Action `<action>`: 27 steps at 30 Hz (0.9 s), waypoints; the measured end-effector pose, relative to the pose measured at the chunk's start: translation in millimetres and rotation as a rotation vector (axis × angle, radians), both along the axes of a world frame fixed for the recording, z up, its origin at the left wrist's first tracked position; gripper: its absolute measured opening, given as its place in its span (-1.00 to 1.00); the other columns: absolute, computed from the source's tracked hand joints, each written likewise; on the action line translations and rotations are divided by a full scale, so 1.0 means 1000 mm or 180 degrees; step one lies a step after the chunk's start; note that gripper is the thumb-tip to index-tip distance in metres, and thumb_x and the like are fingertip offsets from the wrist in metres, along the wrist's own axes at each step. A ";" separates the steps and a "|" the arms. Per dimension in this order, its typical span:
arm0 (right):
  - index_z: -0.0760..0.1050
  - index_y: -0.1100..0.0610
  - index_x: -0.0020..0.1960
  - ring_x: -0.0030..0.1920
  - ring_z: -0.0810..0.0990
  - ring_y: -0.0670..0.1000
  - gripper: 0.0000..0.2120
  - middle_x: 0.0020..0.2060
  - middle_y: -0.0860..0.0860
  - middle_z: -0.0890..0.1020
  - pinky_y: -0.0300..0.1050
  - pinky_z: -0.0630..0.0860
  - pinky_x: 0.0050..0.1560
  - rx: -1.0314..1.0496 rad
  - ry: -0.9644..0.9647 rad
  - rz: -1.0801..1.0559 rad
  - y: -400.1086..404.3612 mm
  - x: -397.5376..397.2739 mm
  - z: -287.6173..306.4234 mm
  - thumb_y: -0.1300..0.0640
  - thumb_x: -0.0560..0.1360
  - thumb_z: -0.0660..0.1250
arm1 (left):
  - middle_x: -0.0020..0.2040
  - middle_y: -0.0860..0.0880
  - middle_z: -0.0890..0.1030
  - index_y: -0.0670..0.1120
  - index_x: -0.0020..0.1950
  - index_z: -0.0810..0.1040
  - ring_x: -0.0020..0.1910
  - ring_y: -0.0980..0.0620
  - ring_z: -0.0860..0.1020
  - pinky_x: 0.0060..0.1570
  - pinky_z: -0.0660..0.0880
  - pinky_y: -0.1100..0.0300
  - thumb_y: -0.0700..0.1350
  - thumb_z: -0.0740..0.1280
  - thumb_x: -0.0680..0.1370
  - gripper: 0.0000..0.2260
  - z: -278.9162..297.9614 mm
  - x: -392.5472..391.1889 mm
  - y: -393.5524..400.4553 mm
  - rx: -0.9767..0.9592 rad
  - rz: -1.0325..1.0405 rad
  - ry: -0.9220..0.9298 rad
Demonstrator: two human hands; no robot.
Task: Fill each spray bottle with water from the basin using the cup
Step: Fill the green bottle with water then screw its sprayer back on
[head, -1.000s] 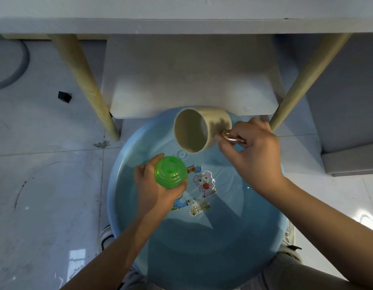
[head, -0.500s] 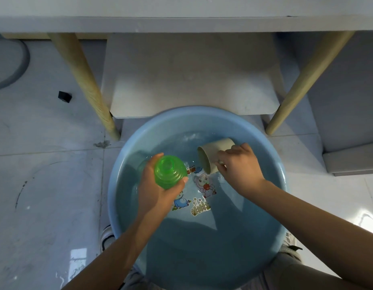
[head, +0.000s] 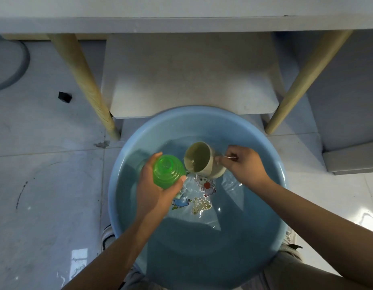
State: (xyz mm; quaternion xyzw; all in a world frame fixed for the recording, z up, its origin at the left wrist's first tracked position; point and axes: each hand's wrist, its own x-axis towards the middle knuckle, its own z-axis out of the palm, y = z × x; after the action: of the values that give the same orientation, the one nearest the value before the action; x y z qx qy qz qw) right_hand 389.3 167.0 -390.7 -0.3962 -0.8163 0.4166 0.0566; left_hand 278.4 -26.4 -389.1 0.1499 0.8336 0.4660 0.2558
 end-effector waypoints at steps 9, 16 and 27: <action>0.34 0.23 -0.42 -0.52 0.24 -0.13 -0.65 -0.60 -0.11 0.30 -0.32 0.19 -0.48 -0.0470 0.0699 -0.0587 0.001 0.002 0.038 0.19 0.41 0.45 | 0.17 0.10 0.52 0.08 0.31 0.39 0.09 0.12 0.51 0.04 0.40 0.36 -0.03 0.58 0.29 -0.35 -0.002 -0.001 0.001 -0.0186 -0.0147 0.0168; 0.31 0.01 -0.43 -0.45 0.34 -0.13 -0.66 -0.55 -0.11 0.38 -0.40 0.21 -0.40 0.0486 0.1134 0.0017 -0.008 -0.006 0.069 0.08 0.39 0.42 | 0.14 0.10 0.54 0.09 0.29 0.40 0.07 0.12 0.53 0.02 0.43 0.35 -0.04 0.58 0.29 -0.37 -0.001 -0.002 0.003 -0.0221 -0.0254 0.0097; 0.47 0.24 -0.42 -0.35 0.33 -0.01 -0.70 -0.50 0.03 0.52 -0.20 0.26 -0.16 0.2155 0.1545 0.0756 -0.011 -0.016 0.072 0.12 0.42 0.37 | 0.10 0.08 0.58 0.10 0.25 0.42 0.05 0.10 0.56 0.04 0.49 0.21 -0.04 0.58 0.27 -0.39 0.000 -0.001 0.005 -0.0230 -0.0301 0.0125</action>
State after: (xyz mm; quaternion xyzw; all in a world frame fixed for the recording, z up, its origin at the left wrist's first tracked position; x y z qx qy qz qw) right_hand 373.8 155.9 -319.0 -0.1491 -0.9098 0.2100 0.3254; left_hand 277.0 -20.9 -389.5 0.1889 0.8467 0.4200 0.2664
